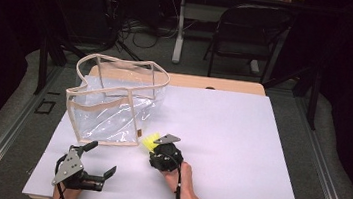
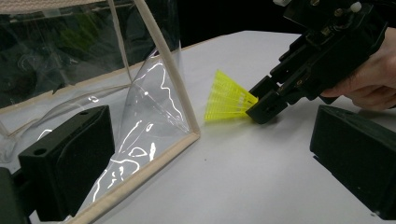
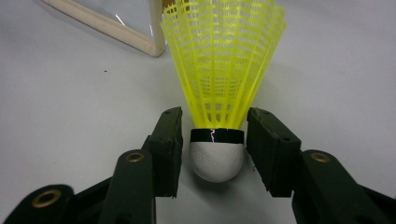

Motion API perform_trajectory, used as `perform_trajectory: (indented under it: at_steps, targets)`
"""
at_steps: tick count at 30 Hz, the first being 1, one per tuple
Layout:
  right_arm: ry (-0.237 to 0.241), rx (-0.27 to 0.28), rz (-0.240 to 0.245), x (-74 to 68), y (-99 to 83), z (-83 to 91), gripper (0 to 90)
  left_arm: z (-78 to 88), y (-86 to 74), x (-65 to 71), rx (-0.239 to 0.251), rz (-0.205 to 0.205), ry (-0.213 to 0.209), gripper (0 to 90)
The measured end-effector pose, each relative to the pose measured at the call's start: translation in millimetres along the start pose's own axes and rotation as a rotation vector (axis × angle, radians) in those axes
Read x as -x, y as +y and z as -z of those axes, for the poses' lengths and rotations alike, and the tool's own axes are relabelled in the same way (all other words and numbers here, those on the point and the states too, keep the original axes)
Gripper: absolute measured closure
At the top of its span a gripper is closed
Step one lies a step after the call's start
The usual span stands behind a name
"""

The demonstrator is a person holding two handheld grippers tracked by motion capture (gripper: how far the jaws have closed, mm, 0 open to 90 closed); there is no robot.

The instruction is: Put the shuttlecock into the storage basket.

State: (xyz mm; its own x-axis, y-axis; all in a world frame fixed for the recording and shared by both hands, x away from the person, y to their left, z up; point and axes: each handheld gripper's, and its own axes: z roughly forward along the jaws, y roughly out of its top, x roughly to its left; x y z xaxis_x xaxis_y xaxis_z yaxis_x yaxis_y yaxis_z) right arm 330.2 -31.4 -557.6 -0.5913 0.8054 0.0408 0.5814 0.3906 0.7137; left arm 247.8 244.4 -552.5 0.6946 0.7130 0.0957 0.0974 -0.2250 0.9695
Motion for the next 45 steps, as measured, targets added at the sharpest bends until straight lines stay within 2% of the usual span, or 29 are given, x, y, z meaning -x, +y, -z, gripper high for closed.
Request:
perform_trajectory:
  at_steps: [6, 28, 45]
  targets:
    - [0.0, 0.007, -0.021, 1.4, -0.2, 0.8, 64.3, 0.1, 0.1, 0.1, -0.001, -0.001, 0.0, 0.0]
    - [0.012, 0.054, 0.006, 4.8, 2.7, 14.3, 65.2, 0.1, 0.1, 0.0, -0.001, 0.0, 0.001, 0.0]
    - [0.002, 0.056, 0.013, 9.1, 1.7, 22.7, 65.4, -0.1, 0.1, 0.1, -0.001, 0.002, 0.003, 0.0]
